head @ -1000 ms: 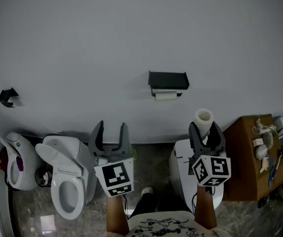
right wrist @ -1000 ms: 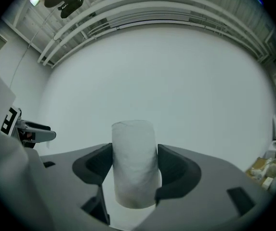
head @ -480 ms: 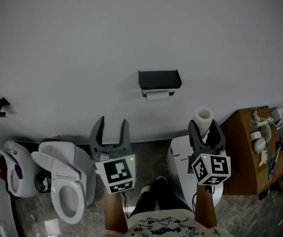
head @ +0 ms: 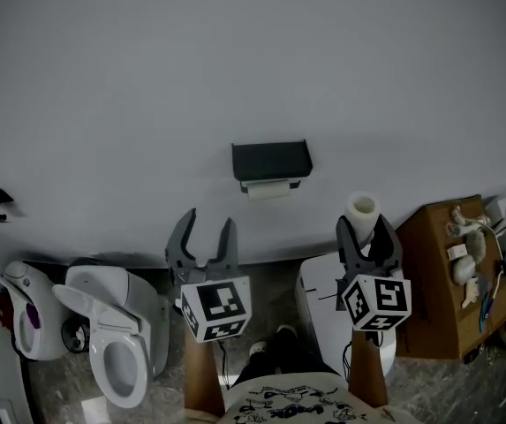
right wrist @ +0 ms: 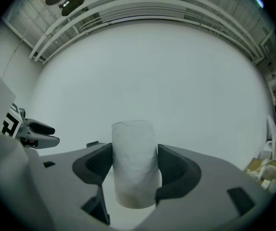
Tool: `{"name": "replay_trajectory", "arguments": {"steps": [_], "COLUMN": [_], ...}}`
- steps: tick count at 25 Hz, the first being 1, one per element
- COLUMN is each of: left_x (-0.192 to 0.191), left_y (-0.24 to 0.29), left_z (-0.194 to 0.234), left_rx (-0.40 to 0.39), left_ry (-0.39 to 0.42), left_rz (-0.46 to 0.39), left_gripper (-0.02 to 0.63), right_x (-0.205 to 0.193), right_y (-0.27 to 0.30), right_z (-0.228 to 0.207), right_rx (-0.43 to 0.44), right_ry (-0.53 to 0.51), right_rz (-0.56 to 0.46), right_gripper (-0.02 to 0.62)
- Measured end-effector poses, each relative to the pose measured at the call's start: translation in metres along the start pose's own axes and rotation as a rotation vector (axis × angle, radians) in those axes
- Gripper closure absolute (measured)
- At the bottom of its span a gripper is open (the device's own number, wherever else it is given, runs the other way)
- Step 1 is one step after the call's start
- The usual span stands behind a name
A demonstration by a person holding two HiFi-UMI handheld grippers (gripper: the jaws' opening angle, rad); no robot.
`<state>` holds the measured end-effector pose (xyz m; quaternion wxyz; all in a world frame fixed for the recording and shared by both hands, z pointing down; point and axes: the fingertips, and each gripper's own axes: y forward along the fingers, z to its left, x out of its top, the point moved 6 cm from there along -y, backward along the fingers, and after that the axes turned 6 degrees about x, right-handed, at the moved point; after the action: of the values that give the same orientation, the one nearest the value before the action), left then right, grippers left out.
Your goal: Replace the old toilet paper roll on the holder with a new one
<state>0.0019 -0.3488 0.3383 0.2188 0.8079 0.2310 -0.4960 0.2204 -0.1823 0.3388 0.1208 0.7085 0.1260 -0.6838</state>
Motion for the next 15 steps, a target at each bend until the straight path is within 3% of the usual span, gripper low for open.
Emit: {"name": "replay_trajectory", "arguments": {"steps": [8, 15], "left_x": [0.003, 0.004], "left_y": [0.032, 0.053], "left_z": [-0.033, -0.064], "left_rx": [-0.051, -0.071], "left_ry": [0.258, 0.539], "left_rz": [0.053, 0.086], "left_gripper": [0.376, 0.376], "right_x": [-0.005, -0.012], "right_y": [0.011, 0.014], "right_z": [-0.031, -0.049], "right_rx": [-0.035, -0.059], "right_ry": [0.020, 0.039], "right_rz": [0.003, 0.008], "right_gripper": [0.299, 0.299]}}
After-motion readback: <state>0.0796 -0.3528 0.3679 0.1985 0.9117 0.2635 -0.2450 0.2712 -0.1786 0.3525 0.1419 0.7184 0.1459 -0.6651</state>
